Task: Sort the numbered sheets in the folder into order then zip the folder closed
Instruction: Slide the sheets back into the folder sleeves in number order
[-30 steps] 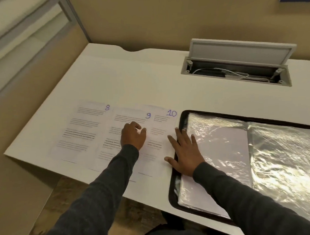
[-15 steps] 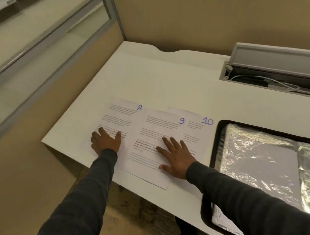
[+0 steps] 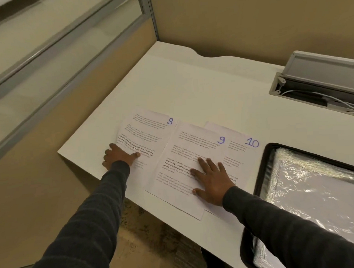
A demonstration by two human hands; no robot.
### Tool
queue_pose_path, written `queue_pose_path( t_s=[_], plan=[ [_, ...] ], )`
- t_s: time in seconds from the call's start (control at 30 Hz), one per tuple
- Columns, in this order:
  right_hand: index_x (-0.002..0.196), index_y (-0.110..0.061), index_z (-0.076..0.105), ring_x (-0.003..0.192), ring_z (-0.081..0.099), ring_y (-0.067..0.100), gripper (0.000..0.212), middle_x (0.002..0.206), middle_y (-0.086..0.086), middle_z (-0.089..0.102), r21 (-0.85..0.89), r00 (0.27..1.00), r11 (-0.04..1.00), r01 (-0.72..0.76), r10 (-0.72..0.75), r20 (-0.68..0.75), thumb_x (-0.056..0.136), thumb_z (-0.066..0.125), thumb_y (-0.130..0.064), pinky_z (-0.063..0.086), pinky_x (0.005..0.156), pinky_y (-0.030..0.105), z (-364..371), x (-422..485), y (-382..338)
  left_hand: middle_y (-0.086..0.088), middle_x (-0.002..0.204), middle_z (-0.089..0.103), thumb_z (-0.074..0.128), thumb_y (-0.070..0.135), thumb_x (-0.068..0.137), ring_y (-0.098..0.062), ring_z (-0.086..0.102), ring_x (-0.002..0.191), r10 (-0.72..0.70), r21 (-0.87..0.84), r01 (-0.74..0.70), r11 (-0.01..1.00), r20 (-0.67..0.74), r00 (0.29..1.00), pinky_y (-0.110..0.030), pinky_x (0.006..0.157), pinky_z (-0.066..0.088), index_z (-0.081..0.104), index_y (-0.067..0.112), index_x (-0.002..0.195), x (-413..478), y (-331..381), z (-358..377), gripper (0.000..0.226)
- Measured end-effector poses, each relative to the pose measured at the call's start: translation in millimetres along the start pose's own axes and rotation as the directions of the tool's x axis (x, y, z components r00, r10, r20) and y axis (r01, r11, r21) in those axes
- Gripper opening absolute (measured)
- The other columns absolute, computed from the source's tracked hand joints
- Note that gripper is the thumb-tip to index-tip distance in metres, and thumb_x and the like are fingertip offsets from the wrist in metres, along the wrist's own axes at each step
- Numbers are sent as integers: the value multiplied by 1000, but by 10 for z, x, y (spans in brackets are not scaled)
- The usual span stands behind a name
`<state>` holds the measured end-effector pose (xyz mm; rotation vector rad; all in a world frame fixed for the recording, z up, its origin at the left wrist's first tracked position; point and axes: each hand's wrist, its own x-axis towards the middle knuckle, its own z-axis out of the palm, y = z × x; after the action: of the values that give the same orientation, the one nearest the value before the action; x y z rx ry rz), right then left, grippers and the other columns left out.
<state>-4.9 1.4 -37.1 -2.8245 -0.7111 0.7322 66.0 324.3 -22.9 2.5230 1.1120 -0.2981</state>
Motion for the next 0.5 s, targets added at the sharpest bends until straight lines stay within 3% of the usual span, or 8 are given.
queue_pose_path(
  t_s=[0.1,0.17,0.3,0.4,0.5],
  plan=[
    [159,-34,16,155,-7,32,72,169,6,-10,41,1000,999,1,-1,-2,98,42,-62,-4,123,55,-39,-10,5,-19,127,60,74,25,85,-35,58,112,35,-178,-17,984,103,994,-38,91,49,53,1,127,-15,114,-118,52],
    [158,-34,21,156,-5,30,70,169,5,-7,73,1000,997,4,-5,4,98,45,-60,-1,124,55,-87,-15,20,-17,120,64,66,17,89,-31,60,101,83,-301,-59,952,67,994,-31,81,48,60,1,119,-101,222,-196,34],
    [156,-30,27,156,4,29,69,170,5,3,129,1000,991,15,-17,10,97,47,-60,8,125,54,-166,-19,53,-10,106,64,62,13,91,-21,56,88,220,-421,-261,869,-146,965,-27,77,47,60,5,110,-464,586,-401,20],
    [156,-26,30,152,22,27,71,167,6,20,297,998,954,27,-10,-59,96,49,-61,20,123,44,-268,-59,76,-2,100,61,63,13,91,-19,59,87,335,-486,-401,776,-221,916,-28,75,50,58,10,103,-806,879,-536,13],
    [151,-25,39,139,44,22,70,154,1,43,641,986,767,-5,109,-123,93,56,-61,35,116,38,-472,-166,146,-3,101,66,67,15,89,-22,65,89,429,-603,-448,660,-186,884,-37,81,58,59,12,101,-1157,1114,-557,15]
  ],
)
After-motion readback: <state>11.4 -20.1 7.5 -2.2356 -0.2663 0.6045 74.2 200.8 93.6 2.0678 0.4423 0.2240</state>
